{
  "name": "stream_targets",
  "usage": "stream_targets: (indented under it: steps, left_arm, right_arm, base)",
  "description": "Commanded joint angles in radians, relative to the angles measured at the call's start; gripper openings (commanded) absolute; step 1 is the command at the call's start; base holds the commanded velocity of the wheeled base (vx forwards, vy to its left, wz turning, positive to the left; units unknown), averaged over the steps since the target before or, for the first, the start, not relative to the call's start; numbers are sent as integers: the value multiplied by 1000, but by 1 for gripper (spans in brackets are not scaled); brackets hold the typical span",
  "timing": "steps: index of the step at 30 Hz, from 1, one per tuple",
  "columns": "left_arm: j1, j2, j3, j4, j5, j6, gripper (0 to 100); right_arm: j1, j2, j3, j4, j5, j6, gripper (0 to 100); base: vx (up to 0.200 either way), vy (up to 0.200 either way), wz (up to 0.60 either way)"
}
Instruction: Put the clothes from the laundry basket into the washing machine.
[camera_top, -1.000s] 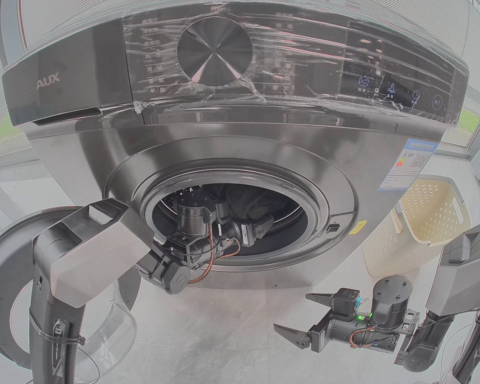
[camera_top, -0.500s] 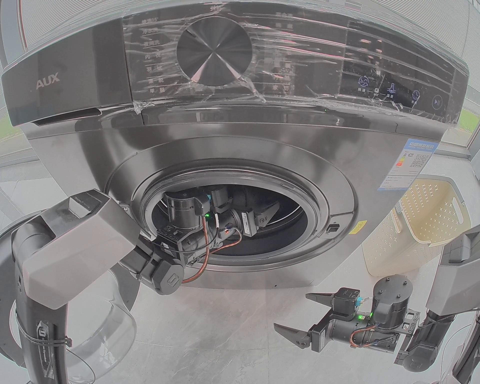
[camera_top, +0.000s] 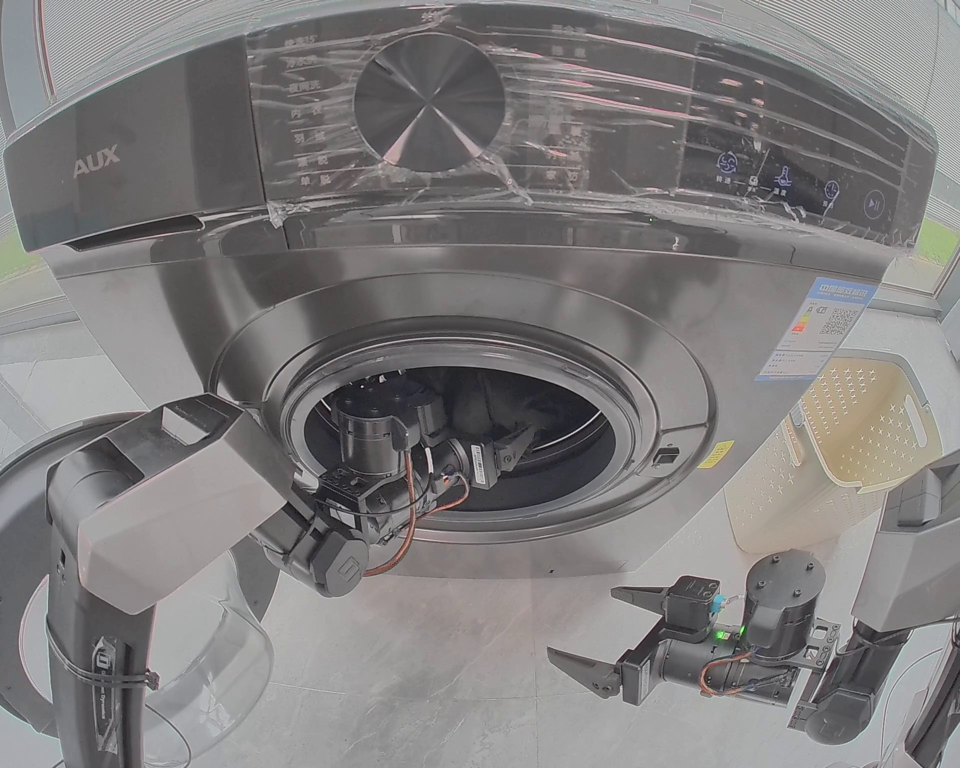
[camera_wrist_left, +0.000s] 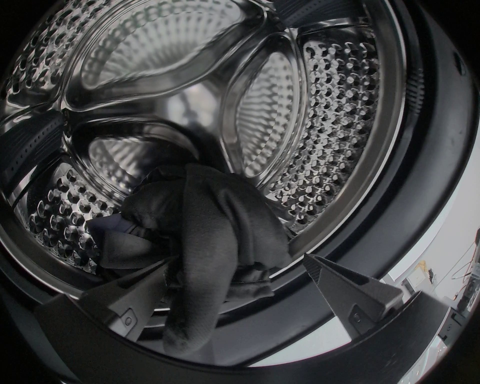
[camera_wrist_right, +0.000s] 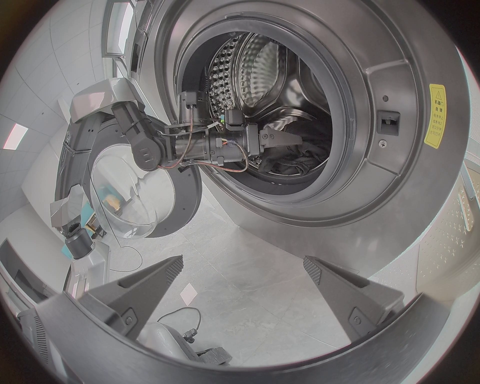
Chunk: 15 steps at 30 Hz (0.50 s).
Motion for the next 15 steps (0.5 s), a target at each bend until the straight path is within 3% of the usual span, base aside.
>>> stream_targets:
  steps: [1, 4, 11, 12, 15]
  left_arm:
    - [27, 51, -56, 37, 19, -1, 100]
    - [38, 80, -111, 65, 45, -1, 100]
    - [33, 164, -216, 72, 42, 1, 100]
    - [34, 175, -231, 80, 42, 1, 0]
    - [38, 198, -278, 91, 51, -1, 0]
  right_arm:
    - [1, 2, -1, 0, 1, 0, 100]
    - [2, 2, -1, 0, 1, 0, 100]
    - [1, 2, -1, 0, 1, 0, 100]
    - [1, 2, -1, 0, 1, 0, 100]
    - [1, 2, -1, 0, 1, 0, 100]
  base:
    - [0, 0, 0]
    - [0, 0, 0]
    - [0, 0, 0]
    - [0, 0, 0]
    - [0, 0, 0]
